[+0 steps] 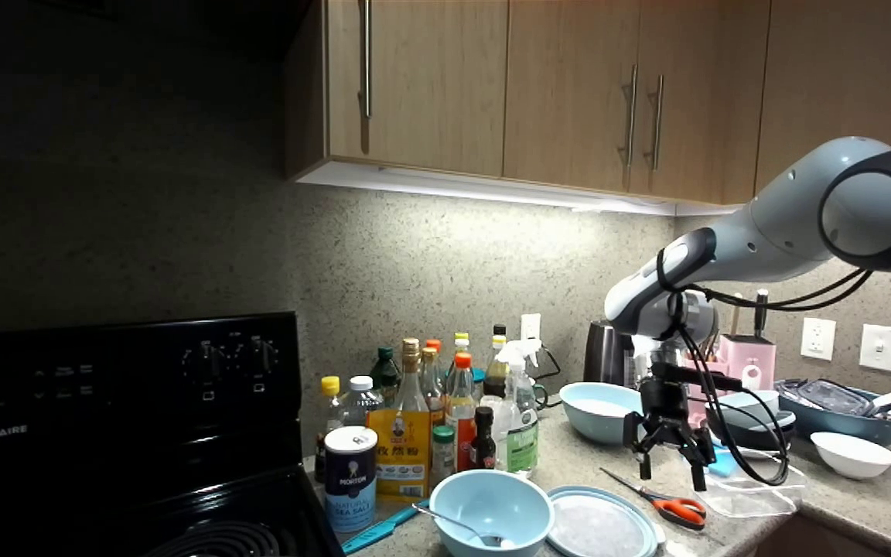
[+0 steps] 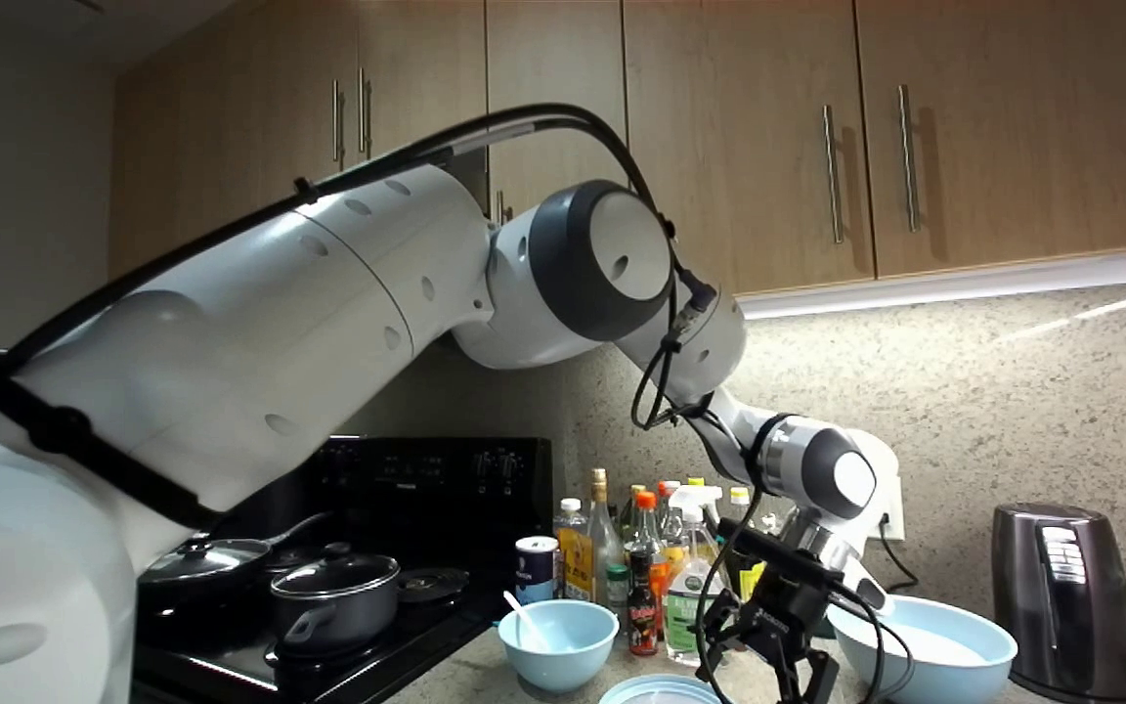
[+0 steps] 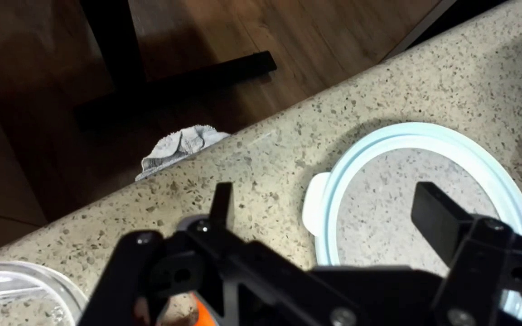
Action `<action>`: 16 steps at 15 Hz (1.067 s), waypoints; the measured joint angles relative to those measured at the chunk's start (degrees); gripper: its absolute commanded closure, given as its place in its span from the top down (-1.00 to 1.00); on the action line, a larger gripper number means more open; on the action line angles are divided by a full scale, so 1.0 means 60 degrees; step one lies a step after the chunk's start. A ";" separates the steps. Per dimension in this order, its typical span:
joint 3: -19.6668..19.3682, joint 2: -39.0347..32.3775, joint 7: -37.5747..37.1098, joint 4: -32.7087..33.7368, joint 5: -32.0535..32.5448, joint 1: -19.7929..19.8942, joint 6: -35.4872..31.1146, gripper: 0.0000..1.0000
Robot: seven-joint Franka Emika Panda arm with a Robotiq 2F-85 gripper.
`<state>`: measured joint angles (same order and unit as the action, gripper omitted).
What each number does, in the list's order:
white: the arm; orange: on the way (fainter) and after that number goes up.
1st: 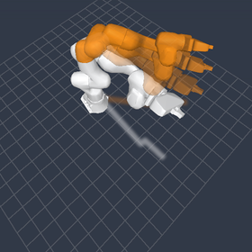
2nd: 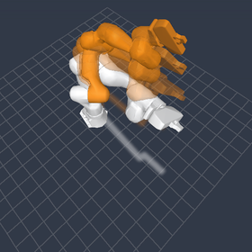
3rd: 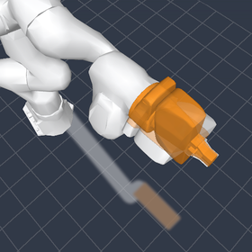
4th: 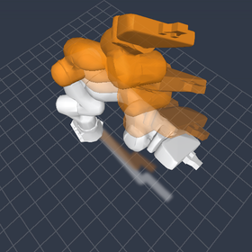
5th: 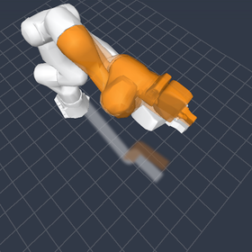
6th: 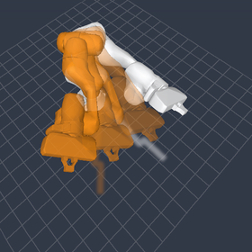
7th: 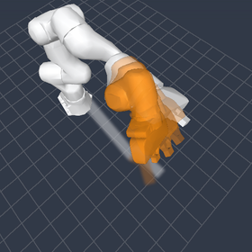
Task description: Put the pair of scissors onto the lid on the left
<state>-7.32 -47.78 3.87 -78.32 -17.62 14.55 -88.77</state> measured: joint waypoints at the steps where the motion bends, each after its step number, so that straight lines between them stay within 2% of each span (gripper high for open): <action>1: 0.0024 -0.0171 -0.0004 0.0189 0.0000 0.0031 0.0088 1.00; 7: 0.0067 -0.0297 -0.0002 0.0286 0.0015 0.0039 0.0070 1.00; 16: 0.0118 -0.1641 -0.0002 0.1495 0.0060 0.0173 0.0213 1.00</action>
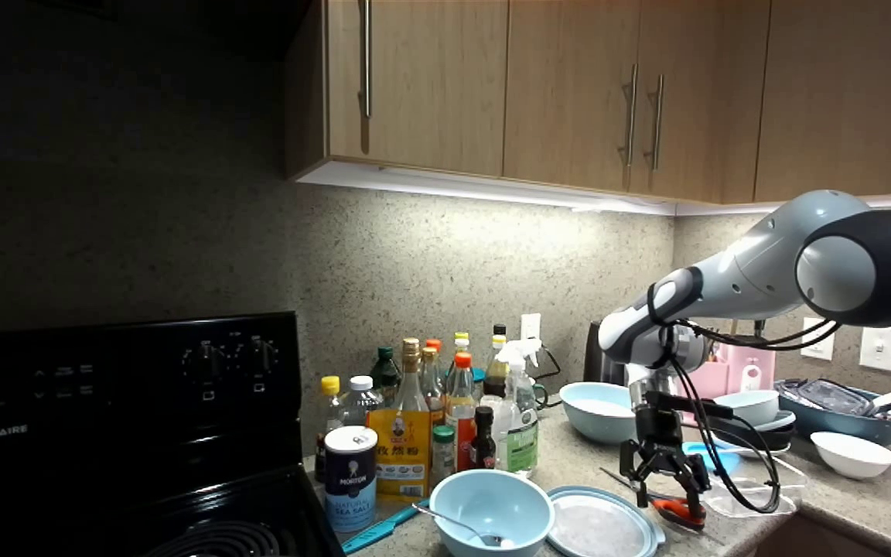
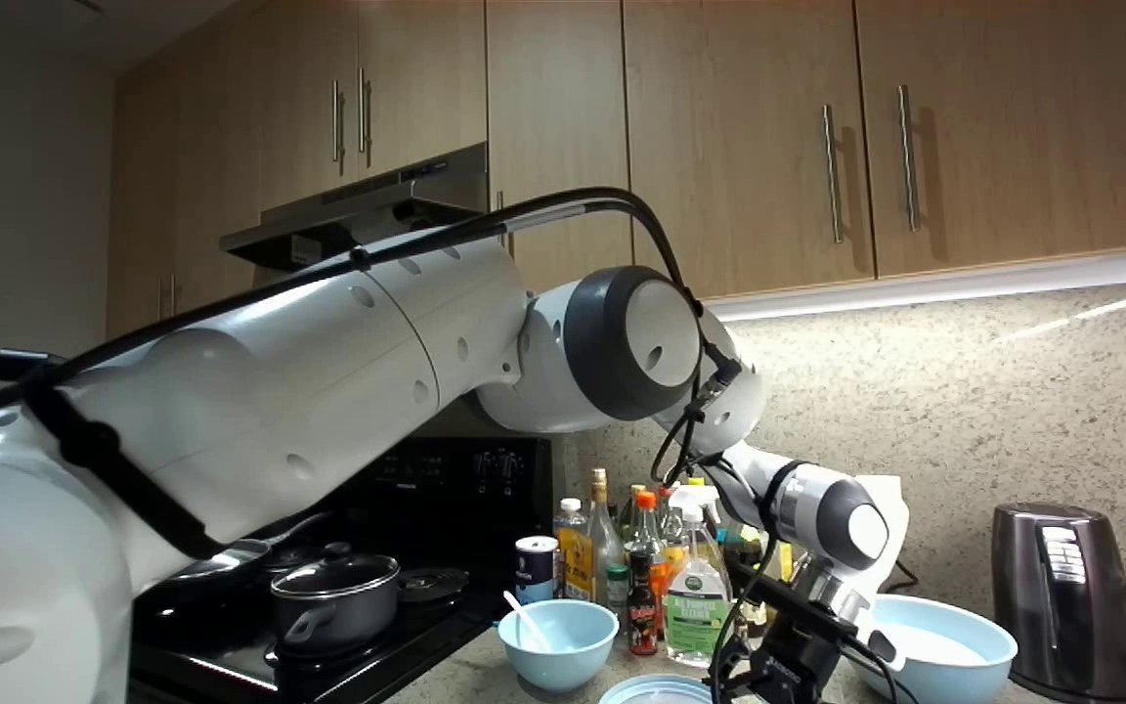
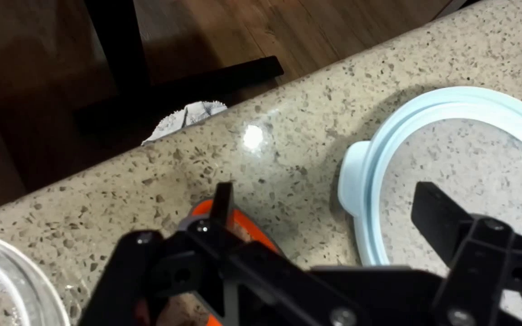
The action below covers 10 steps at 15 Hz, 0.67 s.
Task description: Put the pair of scissors onto the lid on the left
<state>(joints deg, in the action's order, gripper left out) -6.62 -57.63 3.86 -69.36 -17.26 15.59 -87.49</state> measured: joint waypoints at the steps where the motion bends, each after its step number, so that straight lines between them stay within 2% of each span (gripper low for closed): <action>1: 0.0015 -0.0096 0.0001 0.0120 0.0000 0.0050 0.0038 1.00; 7: 0.0246 -0.0487 0.0007 0.0795 -0.0012 0.0537 0.0357 1.00; 8: 0.0279 -0.0539 0.0007 0.0894 -0.0019 0.0612 0.0399 0.91; 9: 0.0310 -0.0589 0.0007 0.0987 -0.0025 0.0675 0.0441 0.61; 10: 0.0347 -0.0632 0.0007 0.1069 -0.0036 0.0739 0.0478 0.43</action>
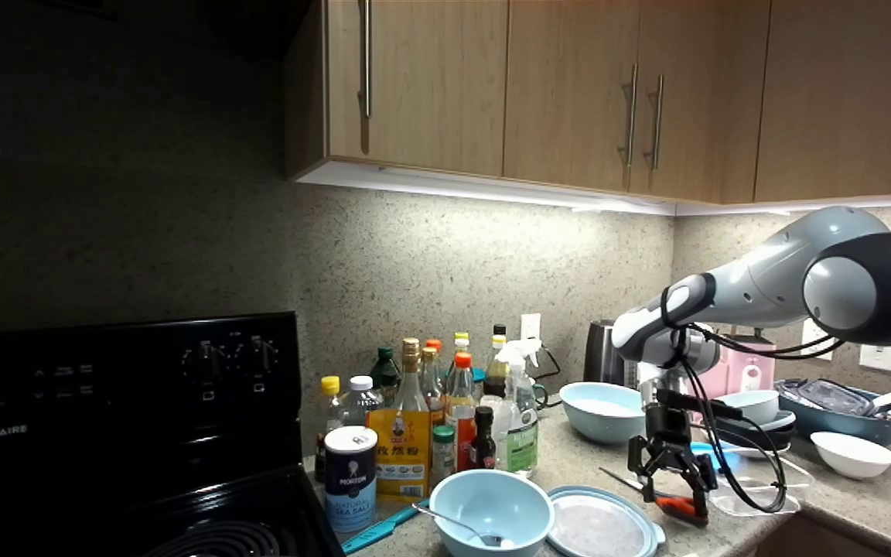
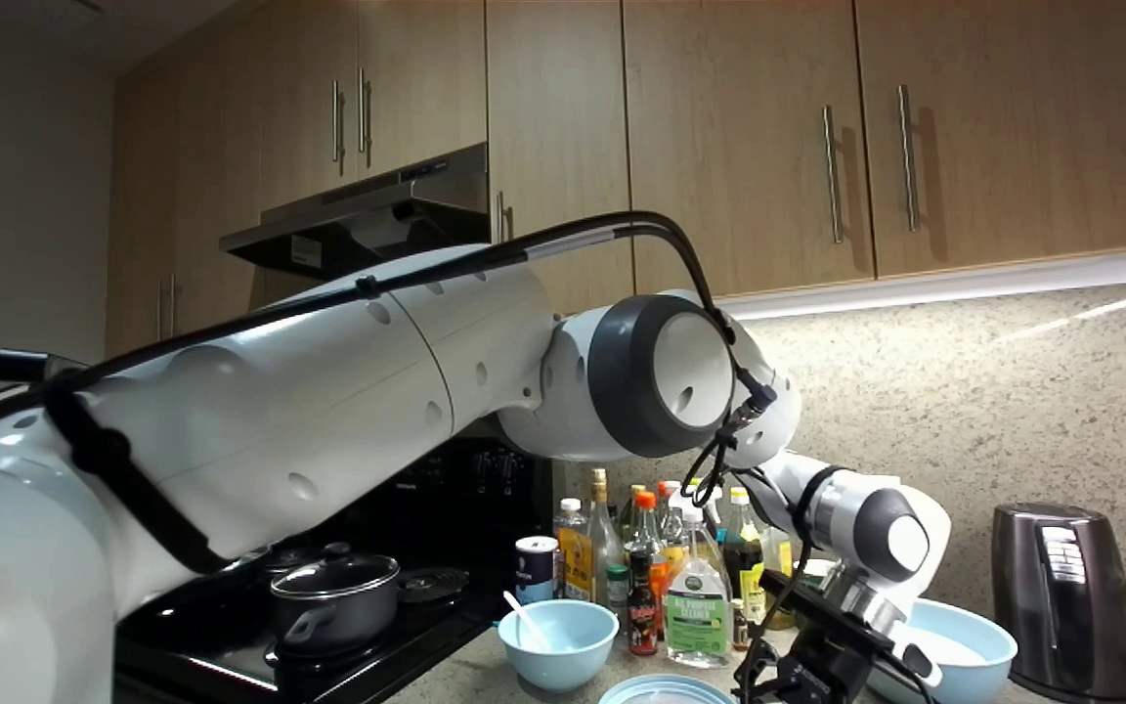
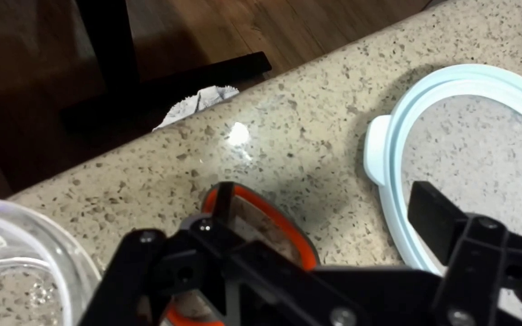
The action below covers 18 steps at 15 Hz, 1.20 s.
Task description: Put the pair of scissors onto the lid on the left
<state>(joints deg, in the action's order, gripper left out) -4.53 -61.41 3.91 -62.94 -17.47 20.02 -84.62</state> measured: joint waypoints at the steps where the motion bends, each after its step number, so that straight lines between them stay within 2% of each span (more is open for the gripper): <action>1: 0.0035 -0.0040 0.0000 0.0077 -0.0017 0.0059 0.0052 0.39; 8: 0.0272 -0.0342 0.0011 0.0652 -0.0069 0.0398 0.0501 -0.54; 9: 0.0294 -0.0365 0.0014 0.0723 -0.0076 0.0422 0.0555 -0.20; 10: 0.0309 -0.0371 0.0015 0.0765 -0.0078 0.0437 0.0561 0.24; 11: 0.0310 -0.0371 0.0015 0.0804 -0.0078 0.0439 0.0543 -0.23; 12: 0.0290 -0.0363 0.0012 0.0832 -0.0061 0.0423 0.0499 -0.14; 13: 0.0263 -0.0352 0.0011 0.0847 -0.0060 0.0402 0.0482 0.50; 17: 0.0241 -0.0391 0.0106 0.0913 0.0285 0.0343 0.0671 0.96; 18: 0.0240 -0.0471 0.0229 0.1041 0.0536 0.0318 0.0939 1.00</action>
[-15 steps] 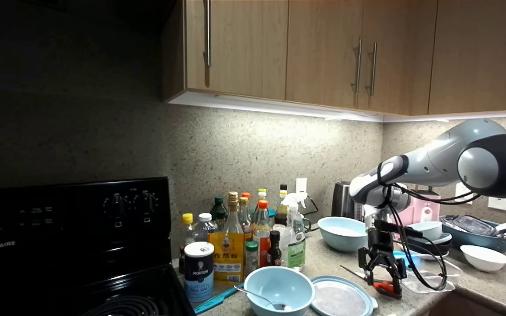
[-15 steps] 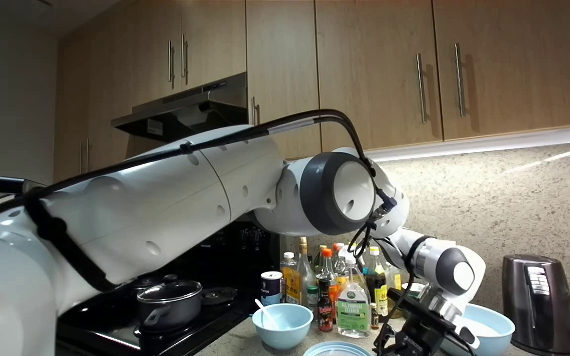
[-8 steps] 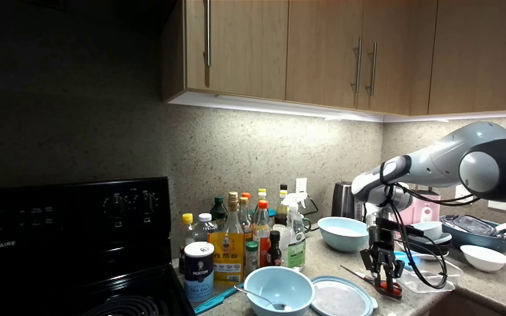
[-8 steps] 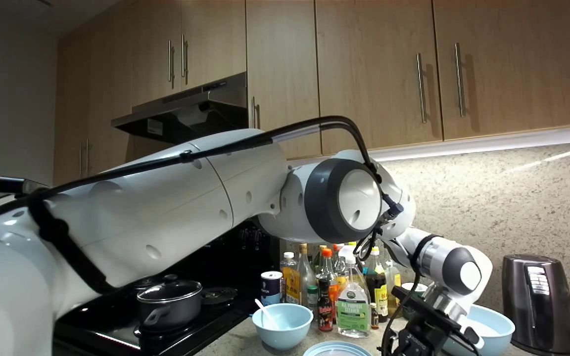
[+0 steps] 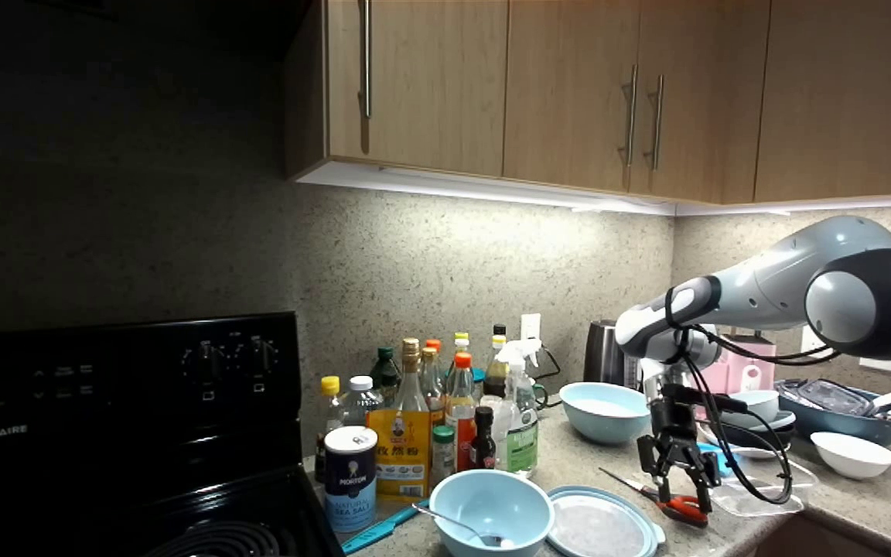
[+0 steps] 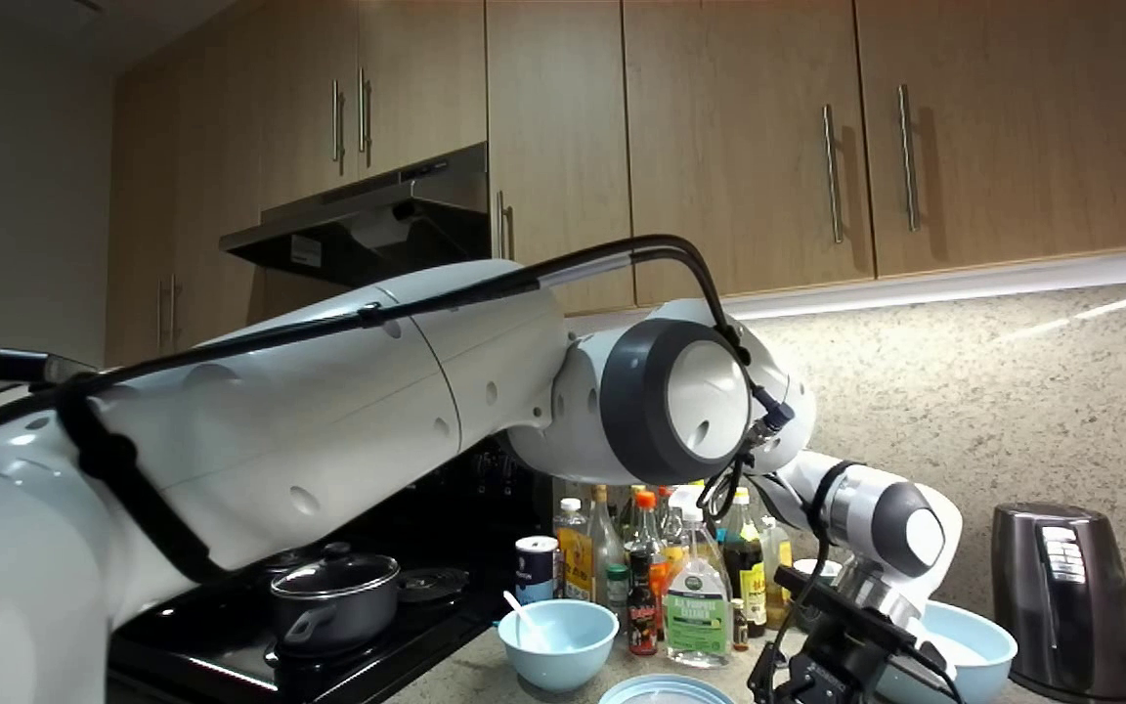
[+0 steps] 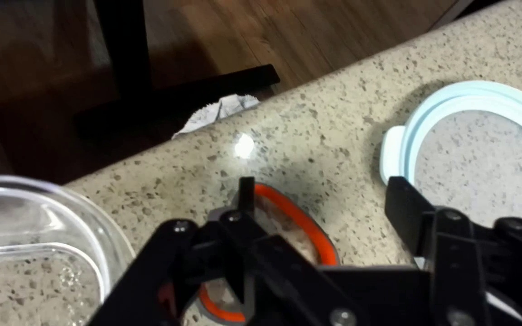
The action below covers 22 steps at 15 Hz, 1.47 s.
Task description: Put the pair of scissors onto the lid on the left
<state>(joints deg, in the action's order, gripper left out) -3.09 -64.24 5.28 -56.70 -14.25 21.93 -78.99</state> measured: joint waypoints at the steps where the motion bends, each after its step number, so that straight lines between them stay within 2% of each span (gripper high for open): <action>1: 0.0000 -0.0112 0.0108 0.0169 0.0200 -0.0032 0.0308 1.00; 5: 0.0143 -0.0672 0.0203 0.0918 0.0328 -0.0096 0.1312 1.00; 8: 0.0177 -0.0838 0.0203 0.1129 0.0328 -0.0098 0.1435 1.00; 13: -0.0292 -0.0684 0.0182 0.0987 0.0888 -0.0563 -0.0680 1.00; 16: -0.0594 -0.0308 0.0073 0.0455 0.1009 -0.0953 -0.2182 1.00; 22: -0.0702 -0.0115 0.0062 0.0143 0.1001 -0.1043 -0.2416 1.00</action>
<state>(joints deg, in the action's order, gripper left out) -7.30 -64.93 5.65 -55.84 -8.25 15.67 -93.48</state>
